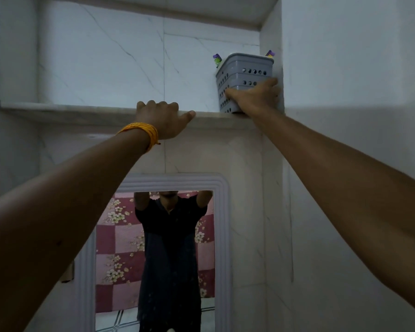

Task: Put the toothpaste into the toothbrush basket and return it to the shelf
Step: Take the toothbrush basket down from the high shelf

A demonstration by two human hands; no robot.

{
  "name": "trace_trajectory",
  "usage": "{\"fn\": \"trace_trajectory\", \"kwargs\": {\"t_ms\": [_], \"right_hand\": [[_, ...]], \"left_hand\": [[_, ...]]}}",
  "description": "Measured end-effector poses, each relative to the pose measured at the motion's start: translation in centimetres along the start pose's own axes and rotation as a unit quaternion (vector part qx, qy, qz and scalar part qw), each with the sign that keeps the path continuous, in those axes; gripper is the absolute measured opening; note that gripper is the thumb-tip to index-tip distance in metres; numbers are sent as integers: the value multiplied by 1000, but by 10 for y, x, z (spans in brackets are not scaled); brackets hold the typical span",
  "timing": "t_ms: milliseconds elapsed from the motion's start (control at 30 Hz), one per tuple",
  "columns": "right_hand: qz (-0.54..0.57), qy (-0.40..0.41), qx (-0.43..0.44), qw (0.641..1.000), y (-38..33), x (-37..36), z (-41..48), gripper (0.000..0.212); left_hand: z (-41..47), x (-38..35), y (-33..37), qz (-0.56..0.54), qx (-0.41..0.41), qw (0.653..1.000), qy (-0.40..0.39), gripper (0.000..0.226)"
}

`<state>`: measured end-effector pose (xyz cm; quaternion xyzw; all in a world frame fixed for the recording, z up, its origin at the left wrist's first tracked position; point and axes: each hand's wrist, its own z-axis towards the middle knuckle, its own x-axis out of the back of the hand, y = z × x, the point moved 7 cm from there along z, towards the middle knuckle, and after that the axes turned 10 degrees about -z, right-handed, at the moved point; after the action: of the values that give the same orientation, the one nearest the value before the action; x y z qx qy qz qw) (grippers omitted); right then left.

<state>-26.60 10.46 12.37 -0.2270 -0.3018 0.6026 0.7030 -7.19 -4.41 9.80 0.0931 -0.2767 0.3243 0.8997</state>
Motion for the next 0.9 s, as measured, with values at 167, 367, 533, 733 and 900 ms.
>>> {"fn": "trace_trajectory", "kwargs": {"t_ms": [167, 367, 533, 733, 900], "right_hand": [[21, -4, 14, 1000, -11, 24, -15, 115], [66, 7, 34, 997, -17, 53, -52, 118], [93, 7, 64, 994, 1, 71, -107, 116], [124, -41, 56, 990, 79, 53, -200, 113], [127, -111, 30, 985, 170, 27, -300, 113]], "left_hand": [[-7, 3, 0, -17, 20, 997, -72, 64], [-51, 15, 13, -110, -5, 994, 1, 61], [-106, 24, 21, -133, -27, 989, 60, 57], [-197, 3, 13, -161, 6, 984, 71, 47], [-302, -54, -4, -161, -13, 986, 39, 34]]}}
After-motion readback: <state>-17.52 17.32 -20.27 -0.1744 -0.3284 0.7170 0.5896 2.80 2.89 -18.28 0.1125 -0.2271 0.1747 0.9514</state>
